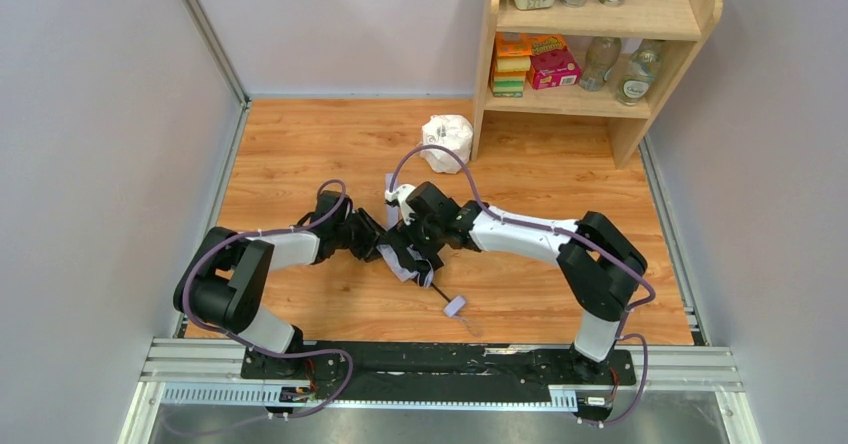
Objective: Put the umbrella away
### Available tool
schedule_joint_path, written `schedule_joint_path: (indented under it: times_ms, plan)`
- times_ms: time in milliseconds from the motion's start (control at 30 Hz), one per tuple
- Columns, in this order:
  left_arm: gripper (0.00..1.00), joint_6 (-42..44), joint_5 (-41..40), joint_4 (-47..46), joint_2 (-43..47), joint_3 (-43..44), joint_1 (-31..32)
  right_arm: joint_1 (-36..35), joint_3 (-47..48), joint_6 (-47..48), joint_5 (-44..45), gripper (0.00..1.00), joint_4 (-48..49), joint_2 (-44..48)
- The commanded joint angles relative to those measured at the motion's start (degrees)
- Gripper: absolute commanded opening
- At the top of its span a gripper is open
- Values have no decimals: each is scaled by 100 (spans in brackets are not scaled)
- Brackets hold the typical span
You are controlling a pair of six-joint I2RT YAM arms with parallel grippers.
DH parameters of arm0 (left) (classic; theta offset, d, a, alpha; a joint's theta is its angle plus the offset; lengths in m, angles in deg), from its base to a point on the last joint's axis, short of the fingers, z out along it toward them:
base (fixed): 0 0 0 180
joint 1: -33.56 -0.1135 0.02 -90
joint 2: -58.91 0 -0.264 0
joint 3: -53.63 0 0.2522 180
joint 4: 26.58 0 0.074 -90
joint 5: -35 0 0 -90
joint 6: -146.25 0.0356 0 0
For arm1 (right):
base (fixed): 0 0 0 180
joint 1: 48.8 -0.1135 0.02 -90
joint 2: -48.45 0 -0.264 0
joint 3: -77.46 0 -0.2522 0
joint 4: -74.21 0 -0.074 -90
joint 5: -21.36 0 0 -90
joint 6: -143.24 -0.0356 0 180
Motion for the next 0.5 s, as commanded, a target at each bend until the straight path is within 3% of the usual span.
schedule_joint_path:
  times_ms: [0, 200, 333, 400, 467]
  plan:
    - [0, 450, -679, 2061, -368, -372, 42, -443, -386, 684, 1151, 93, 806, 300]
    - [0, 283, -678, 2148, -193, -399, 42, -891, -501, 633, 1372, 96, 1317, 46]
    - [0, 195, -643, 2412, -44, -250, 42, -1120, -422, 395, 2222, 94, 1404, -323]
    - [0, 134, -661, 2535, 44, -179, 42, -1243, -483, 386, 2715, 91, 1501, -481]
    - [0, 116, -643, 2614, 115, -83, 42, -1270, -518, 290, 2953, 78, 1449, -648]
